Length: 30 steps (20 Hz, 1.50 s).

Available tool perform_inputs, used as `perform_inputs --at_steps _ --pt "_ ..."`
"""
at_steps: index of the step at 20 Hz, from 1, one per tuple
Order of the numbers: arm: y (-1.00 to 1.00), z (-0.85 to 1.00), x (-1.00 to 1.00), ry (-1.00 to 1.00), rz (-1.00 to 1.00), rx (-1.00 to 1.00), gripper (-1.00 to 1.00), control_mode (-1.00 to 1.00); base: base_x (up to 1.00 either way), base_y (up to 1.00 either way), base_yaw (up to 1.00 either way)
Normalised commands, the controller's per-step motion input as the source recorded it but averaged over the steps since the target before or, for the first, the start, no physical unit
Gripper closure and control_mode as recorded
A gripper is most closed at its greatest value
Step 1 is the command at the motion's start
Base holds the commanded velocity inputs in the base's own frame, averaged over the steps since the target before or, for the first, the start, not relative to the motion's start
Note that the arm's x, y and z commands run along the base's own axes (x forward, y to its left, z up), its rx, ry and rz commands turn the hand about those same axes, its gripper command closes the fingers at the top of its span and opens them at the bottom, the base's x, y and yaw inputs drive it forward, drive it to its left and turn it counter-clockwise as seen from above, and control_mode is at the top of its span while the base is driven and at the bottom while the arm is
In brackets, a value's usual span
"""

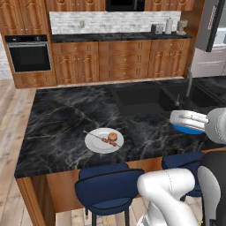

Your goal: Pick up the tangerine and banana from the fridge and place one fruit on each plate on the dining counter.

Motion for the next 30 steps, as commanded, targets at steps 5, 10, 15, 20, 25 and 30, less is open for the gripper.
perform_inputs --at_steps 5,10,15,20,25,30 --pt "0.0 0.0 0.0 0.02 0.0 0.0 -1.0 -1.0 0.0 0.0 0.0" --pt "-0.02 -0.02 -0.4 -0.05 0.0 0.0 -1.0 1.0 -0.2 -0.03 0.0" --pt "0.0 0.0 0.0 0.0 0.0 0.0 -1.0 1.0 -1.0 -0.49 -0.05" --pt "0.0 0.0 0.0 0.0 0.0 0.0 -1.0 1.0 -0.56 -0.97 0.0" --pt "0.0 0.0 0.0 0.0 0.0 0.0 -1.0 1.0 -0.12 -1.0 0.0" --pt "0.0 0.0 0.0 0.0 0.0 0.0 -1.0 1.0 0.0 -1.0 0.0"
